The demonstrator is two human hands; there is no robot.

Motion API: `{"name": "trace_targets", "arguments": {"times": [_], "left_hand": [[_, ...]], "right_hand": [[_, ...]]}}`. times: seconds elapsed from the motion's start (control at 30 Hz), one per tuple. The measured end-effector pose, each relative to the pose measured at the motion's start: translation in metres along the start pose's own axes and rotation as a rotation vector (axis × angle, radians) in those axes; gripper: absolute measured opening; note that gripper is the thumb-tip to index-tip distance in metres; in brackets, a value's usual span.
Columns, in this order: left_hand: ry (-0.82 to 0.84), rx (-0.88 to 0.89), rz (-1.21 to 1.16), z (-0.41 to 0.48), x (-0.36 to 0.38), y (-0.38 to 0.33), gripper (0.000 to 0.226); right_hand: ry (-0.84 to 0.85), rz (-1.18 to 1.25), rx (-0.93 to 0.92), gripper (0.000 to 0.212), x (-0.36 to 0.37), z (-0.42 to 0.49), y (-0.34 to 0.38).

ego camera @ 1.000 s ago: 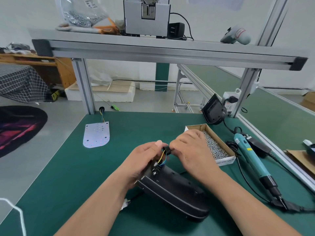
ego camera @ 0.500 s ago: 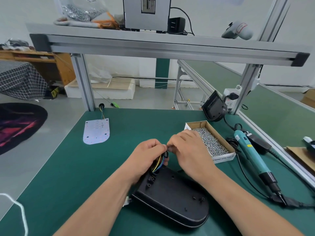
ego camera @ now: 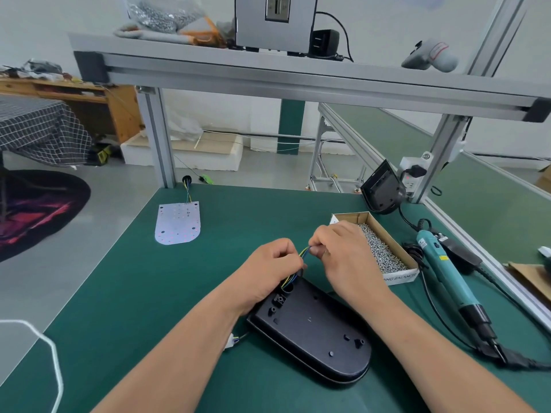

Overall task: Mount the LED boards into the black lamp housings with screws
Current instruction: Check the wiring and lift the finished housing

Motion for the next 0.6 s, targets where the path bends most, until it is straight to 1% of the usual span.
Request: {"name": "trace_targets", "arguments": {"times": [0.1, 0.23, 0.33, 0.5, 0.6], "left_hand": [[0.018, 0.006, 0.043, -0.0006, -0.0017, -0.0019, 0.015], [0.047, 0.006, 0.08, 0.0005, -0.0039, -0.003, 0.014], [0.071, -0.006, 0.092, -0.0001, -0.005, -0.0037, 0.015], [0.1, -0.032, 0.103, -0.0007, -0.0088, -0.0019, 0.033], [0.109, -0.035, 0.104, -0.0006, -0.0097, -0.0028, 0.037]], "right_hand": [[-0.002, 0.005, 0.018, 0.019, -0.0008, 0.0009, -0.0032], [0.003, 0.012, 0.034, 0.014, -0.002, 0.0032, -0.005], [0.005, 0.011, 0.047, 0.017, -0.0033, 0.0042, -0.006], [0.008, 0.017, 0.058, 0.021, -0.004, 0.0043, -0.0083], [-0.002, 0.021, 0.059, 0.022, -0.0038, 0.0038, -0.009]]}}
Point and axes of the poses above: each hand's wrist, its own z-axis towards the middle knuckle, its own x-axis out of the palm, y = z × x, the point moved 4 cm from there along z, towards the middle knuckle, and after that the axes turned 4 degrees about x, right-handed, at the moved point
